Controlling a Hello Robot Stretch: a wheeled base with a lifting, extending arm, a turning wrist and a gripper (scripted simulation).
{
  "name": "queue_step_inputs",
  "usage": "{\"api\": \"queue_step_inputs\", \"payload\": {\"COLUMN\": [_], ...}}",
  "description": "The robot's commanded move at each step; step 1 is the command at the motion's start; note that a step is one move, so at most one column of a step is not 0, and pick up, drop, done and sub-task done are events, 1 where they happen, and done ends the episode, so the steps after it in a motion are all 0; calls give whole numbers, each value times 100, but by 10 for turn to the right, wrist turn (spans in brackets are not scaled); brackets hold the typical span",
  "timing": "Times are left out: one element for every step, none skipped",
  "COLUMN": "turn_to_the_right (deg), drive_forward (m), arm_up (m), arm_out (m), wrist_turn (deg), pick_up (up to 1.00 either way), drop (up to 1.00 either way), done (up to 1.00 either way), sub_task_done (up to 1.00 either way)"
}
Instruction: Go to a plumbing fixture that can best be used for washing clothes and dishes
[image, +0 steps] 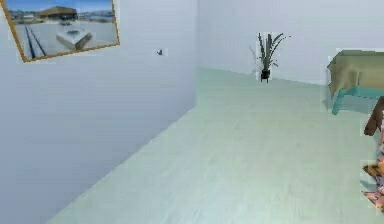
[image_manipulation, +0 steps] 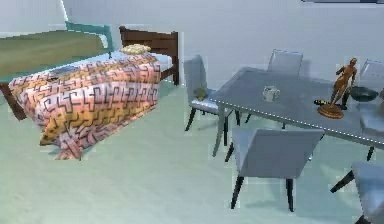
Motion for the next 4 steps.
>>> {"api": "queue_step_inputs", "payload": {"turn_to_the_right": [120, 0, 0, 0], "drive_forward": [0, 100, 100, 100], "arm_up": [0, 0, 0, 0], "arm_out": [0, 0, 0, 0], "wrist_turn": [0, 0, 0, 0], "pick_up": [0, 0, 0, 0], "drop": [0, 0, 0, 0], "done": [0, 0, 0, 0], "sub_task_done": [0, 0, 0, 0]}}
